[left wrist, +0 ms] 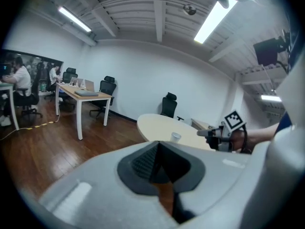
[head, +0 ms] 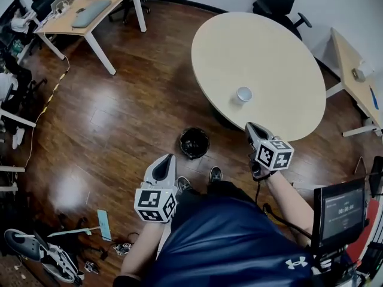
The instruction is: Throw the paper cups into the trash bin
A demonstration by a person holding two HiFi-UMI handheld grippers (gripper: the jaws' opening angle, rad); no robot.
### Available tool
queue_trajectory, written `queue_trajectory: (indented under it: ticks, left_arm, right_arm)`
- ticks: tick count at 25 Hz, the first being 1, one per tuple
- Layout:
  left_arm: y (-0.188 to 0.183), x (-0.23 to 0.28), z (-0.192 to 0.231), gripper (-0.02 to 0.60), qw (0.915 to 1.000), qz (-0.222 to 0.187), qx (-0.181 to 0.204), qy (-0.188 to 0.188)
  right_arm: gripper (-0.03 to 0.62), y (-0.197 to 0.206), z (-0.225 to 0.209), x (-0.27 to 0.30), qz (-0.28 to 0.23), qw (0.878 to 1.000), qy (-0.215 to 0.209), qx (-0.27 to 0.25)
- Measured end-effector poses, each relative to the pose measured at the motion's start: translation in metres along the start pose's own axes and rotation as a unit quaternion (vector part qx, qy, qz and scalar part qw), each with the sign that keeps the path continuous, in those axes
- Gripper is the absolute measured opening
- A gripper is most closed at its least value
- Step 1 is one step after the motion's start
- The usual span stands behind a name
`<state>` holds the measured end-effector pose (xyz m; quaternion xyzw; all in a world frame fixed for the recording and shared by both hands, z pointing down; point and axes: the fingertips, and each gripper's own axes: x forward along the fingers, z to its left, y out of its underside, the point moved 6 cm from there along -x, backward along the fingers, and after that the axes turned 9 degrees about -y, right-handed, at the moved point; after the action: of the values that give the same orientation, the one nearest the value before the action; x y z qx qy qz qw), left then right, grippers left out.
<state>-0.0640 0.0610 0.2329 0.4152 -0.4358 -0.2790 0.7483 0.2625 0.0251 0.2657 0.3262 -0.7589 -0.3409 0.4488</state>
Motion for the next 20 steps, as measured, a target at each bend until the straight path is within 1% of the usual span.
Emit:
queue_trajectory:
  ticks: [5,6,7,8,11,14,15,17,19,20]
  left_arm:
    - [-0.005,-0.004,0.012,0.004,0.9987,-0.002,-0.015,-0.049]
    - [-0.004,-0.004,0.014,0.003,0.9982,0.001,-0.017,-0.057]
    - [-0.004,-0.004,0.015,0.003,0.9978,0.003,-0.019,-0.064]
    - [-0.004,-0.003,0.015,0.004,0.9973,0.004,-0.022,-0.07]
    - [-0.004,-0.004,0.014,0.003,0.9955,0.002,-0.032,-0.089]
    - [-0.003,-0.013,0.011,0.003,0.9937,0.002,-0.047,-0.102]
    - [-0.002,-0.017,0.01,0.003,0.9932,0.003,-0.049,-0.106]
    - [-0.001,-0.025,0.01,0.003,0.9922,0.006,-0.053,-0.112]
    - [0.001,-0.03,0.01,0.003,0.9913,0.009,-0.057,-0.118]
    - [0.001,-0.033,0.009,0.003,0.9908,0.01,-0.06,-0.121]
  right_arm:
    - [0.015,-0.016,-0.087,0.045,0.035,0.998,0.058,0.008]
    - [0.046,-0.016,-0.105,0.056,0.047,0.997,0.066,0.017]
    - [0.091,-0.016,-0.121,0.067,0.059,0.995,0.071,0.029]
    - [0.112,-0.015,-0.136,0.078,0.072,0.994,0.075,0.044]
    - [0.132,-0.011,-0.169,0.103,0.117,0.986,0.093,0.079]
    - [0.137,-0.008,-0.183,0.114,0.15,0.978,0.107,0.097]
    - [0.144,-0.008,-0.184,0.116,0.156,0.977,0.109,0.099]
    - [0.137,-0.009,-0.183,0.118,0.165,0.975,0.11,0.102]
    - [0.11,-0.01,-0.181,0.12,0.172,0.974,0.108,0.099]
    - [0.073,-0.011,-0.18,0.12,0.174,0.974,0.107,0.094]
